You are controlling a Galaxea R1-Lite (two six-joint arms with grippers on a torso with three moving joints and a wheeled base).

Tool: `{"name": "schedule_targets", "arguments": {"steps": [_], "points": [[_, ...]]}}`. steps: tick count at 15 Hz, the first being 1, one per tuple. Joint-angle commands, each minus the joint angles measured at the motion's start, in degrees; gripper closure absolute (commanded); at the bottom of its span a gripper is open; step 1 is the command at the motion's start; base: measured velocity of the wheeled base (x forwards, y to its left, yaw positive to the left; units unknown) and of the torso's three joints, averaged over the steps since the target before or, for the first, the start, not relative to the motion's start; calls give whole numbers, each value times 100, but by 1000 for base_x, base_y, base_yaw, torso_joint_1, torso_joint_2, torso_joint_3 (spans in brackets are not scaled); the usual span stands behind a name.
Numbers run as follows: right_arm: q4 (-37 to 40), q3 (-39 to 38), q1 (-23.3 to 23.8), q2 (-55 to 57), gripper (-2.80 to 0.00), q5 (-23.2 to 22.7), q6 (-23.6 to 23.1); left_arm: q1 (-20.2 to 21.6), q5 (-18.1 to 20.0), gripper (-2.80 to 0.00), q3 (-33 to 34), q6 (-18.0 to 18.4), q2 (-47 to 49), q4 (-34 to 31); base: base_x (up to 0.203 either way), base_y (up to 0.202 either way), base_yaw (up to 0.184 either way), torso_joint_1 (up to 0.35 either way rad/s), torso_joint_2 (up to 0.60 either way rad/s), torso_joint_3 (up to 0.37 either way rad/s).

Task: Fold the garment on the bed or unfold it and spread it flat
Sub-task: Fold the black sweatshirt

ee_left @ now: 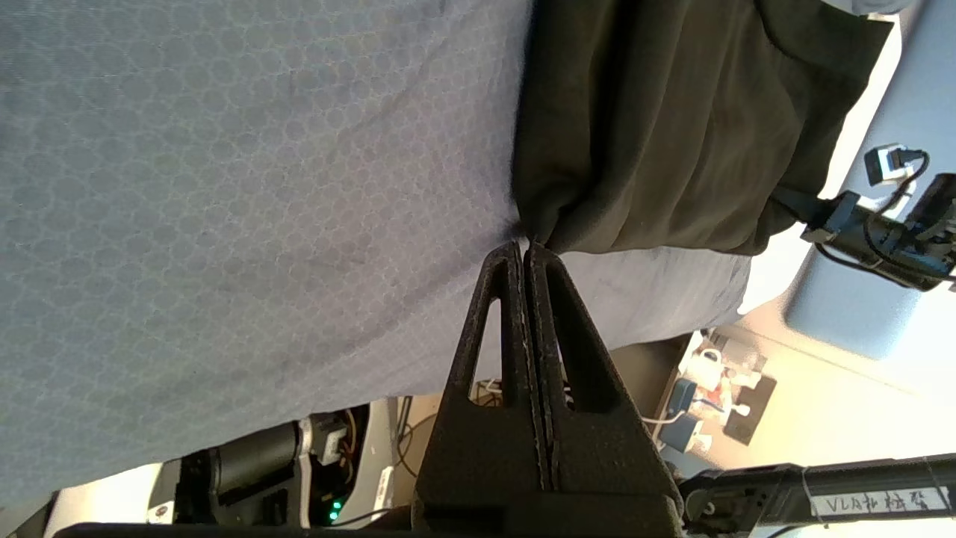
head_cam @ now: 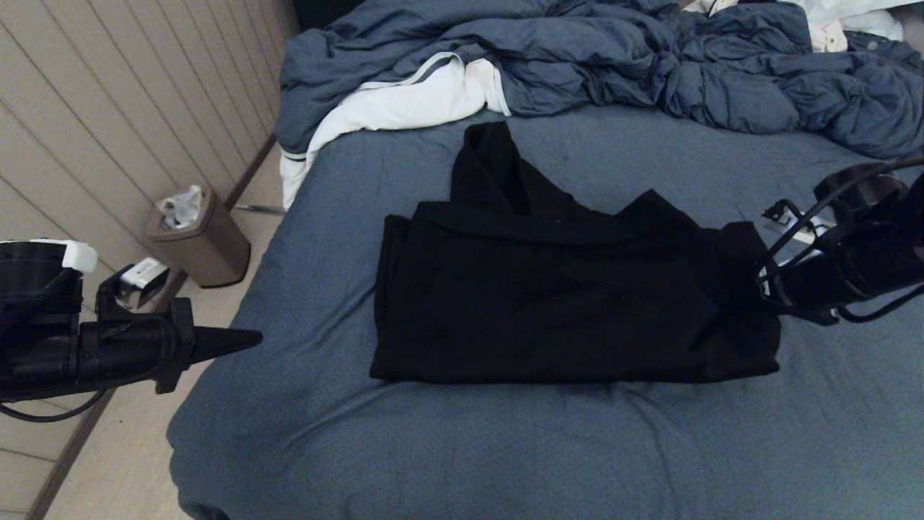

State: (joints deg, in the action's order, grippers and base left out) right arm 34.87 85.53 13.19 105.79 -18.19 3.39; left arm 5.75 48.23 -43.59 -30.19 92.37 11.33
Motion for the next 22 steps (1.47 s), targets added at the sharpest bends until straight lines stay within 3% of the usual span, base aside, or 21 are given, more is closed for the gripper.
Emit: {"name": "schedule_targets", "arguments": {"steps": [1, 2, 3, 6, 18, 22], "points": [[19, -54, -1, -14, 0, -2, -13, -4, 29, 0, 0, -22, 0, 10, 0, 0, 0, 0, 0, 0], [29, -83, 1, -34, 0, 8, -33, -1, 29, 0, 5, -22, 0, 7, 0, 0, 0, 0, 0, 0], [10, -251, -6, -102, -280, 15, -181, 5, 29, 0, 1, -22, 0, 1, 0, 0, 0, 0, 0, 0], [-27, -282, -12, -197, -280, 0, -406, -4, 29, 0, 0, -22, 0, 10, 0, 0, 0, 0, 0, 0], [10, 123, 29, -1923, -280, 7, -365, -4, 29, 0, 18, -31, -8, 3, 0, 0, 0, 0, 0, 0], [-45, 334, -27, -1910, -280, -2, -305, -4, 38, 0, 18, -31, -26, 2, 0, 0, 0, 0, 0, 0]]}}
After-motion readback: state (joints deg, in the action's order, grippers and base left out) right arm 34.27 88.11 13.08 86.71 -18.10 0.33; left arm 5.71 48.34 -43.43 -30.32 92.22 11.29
